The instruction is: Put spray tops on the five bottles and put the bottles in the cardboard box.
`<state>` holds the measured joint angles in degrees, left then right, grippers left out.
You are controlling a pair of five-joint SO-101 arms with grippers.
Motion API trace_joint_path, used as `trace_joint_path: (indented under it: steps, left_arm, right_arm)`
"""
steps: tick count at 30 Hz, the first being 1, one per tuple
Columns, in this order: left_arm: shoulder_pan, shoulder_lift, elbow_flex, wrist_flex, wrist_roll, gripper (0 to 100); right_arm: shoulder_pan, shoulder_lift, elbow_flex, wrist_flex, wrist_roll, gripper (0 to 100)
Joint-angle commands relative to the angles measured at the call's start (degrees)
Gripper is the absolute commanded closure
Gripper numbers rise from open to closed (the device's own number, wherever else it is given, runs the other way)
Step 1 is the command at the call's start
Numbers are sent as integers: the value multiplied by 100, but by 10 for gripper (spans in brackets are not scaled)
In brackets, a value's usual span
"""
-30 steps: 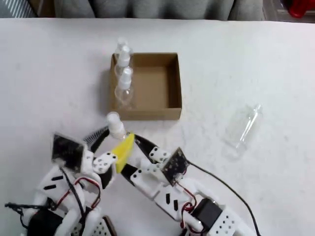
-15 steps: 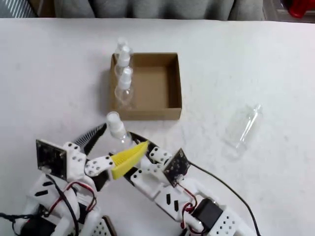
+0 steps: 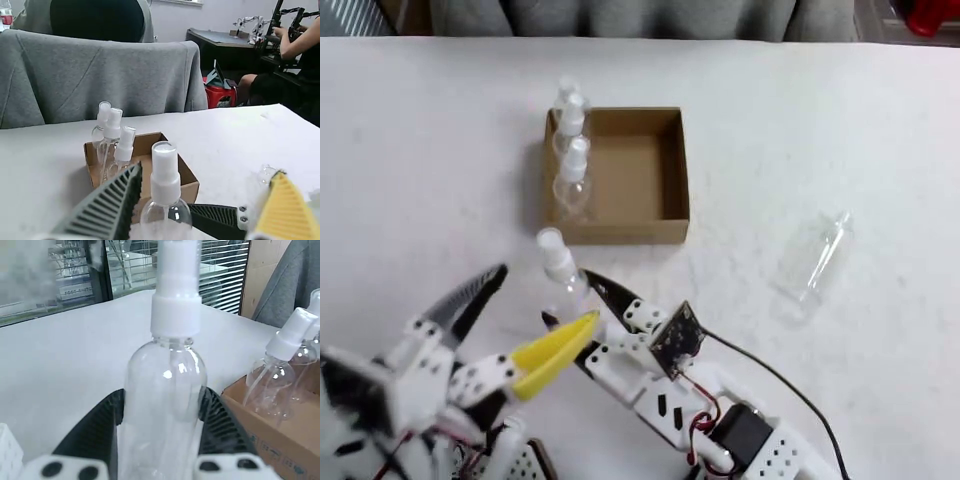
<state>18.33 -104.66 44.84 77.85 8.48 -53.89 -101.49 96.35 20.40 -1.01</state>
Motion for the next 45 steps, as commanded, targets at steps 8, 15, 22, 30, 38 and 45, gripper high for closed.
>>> trace_joint_path:
  steps: [8,15,22,30,38,45]
  left_arm:
    - [-391,13,-1662,738,-53,788]
    - [-813,13,-1609,826,-53,949]
    - [-778,13,-1609,1380,-18,977]
    - [-769,13,-484,1187,-18,977]
    - [-769,13,1776,-967,-9,977]
    - [-769,13,3015,-2048,0,977]
  right_arm:
    - [-31,-66,53,31,53,984]
    - [-13,-31,53,40,53,984]
    - [13,-22,53,48,53,984]
    - [321,-57,53,-13,53,984]
    - [743,-66,35,-295,53,984]
    - [1754,-66,-167,-901,62,984]
